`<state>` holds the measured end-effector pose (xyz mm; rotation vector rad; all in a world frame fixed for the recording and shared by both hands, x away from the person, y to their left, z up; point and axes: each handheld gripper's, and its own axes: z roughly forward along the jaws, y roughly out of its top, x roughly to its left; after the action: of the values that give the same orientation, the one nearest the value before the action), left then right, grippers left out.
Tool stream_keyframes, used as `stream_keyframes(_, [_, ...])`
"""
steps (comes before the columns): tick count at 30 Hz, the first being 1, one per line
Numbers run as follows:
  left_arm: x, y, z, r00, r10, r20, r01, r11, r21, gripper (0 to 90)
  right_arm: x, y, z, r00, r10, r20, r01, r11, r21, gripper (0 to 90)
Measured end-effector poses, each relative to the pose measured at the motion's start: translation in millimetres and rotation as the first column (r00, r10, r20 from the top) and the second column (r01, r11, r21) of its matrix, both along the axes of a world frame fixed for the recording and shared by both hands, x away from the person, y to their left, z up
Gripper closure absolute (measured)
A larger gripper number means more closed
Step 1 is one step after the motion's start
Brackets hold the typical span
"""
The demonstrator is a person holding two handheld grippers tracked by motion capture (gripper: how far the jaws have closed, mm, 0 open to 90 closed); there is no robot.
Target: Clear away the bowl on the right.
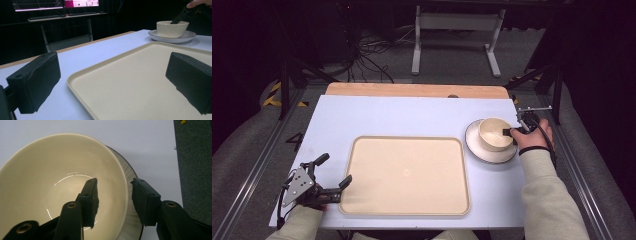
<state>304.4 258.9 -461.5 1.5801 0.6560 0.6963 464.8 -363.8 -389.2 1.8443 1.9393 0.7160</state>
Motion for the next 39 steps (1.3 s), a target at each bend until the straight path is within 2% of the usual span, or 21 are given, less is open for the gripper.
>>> stream_keyframes(9, [0.0, -0.1, -0.1, 1.0000, 0.001, 0.002, -0.001, 1.0000, -0.002, 0.1, 6.4, -0.8, -8.0, 0.9987, -0.008, -0.051, 0.009, 1.000, 0.020, 65.4])
stream_keyframes(13, [0.1, -0.1, -0.1, 1.0000, 0.000, 0.003, 0.000, 1.0000, 0.000, 0.1, 7.7, -3.0, -9.7, 0.9968, -0.014, -0.079, 0.017, 0.999, 0.040, 74.7])
stream_keyframes(17, [0.0, -0.2, -0.1, 1.0000, 0.001, 0.002, -0.001, 1.0000, -0.002, 0.1, 7.8, -3.2, -9.9, 0.9948, -0.027, -0.098, 0.030, 0.999, 0.028, 81.8])
stream_keyframes(23, [0.0, 0.0, 0.0, 1.0000, 0.000, 0.001, 0.000, 1.0000, 0.000, 0.1, 7.0, -3.8, -9.2, 0.9933, -0.047, -0.105, 0.054, 0.997, 0.062, 83.1])
stream_keyframes(27, [0.1, -0.1, -0.1, 1.0000, 0.001, 0.003, -0.001, 1.0000, -0.001, 0.1, 6.2, -2.3, -7.2, 0.9941, -0.058, -0.091, 0.065, 0.995, 0.078, 83.7])
stream_keyframes(35, [0.0, -0.1, -0.1, 1.0000, 0.001, 0.002, -0.001, 1.0000, -0.002, 0.1, 4.7, 5.8, -0.3, 0.9960, -0.057, -0.069, 0.062, 0.995, 0.075, 83.8])
stream_keyframes(39, [0.0, 0.0, 0.0, 1.0000, 0.001, 0.001, -0.001, 1.0000, 0.000, 0.1, 3.7, 7.5, 2.3, 0.9955, -0.063, -0.072, 0.068, 0.995, 0.077, 83.5])
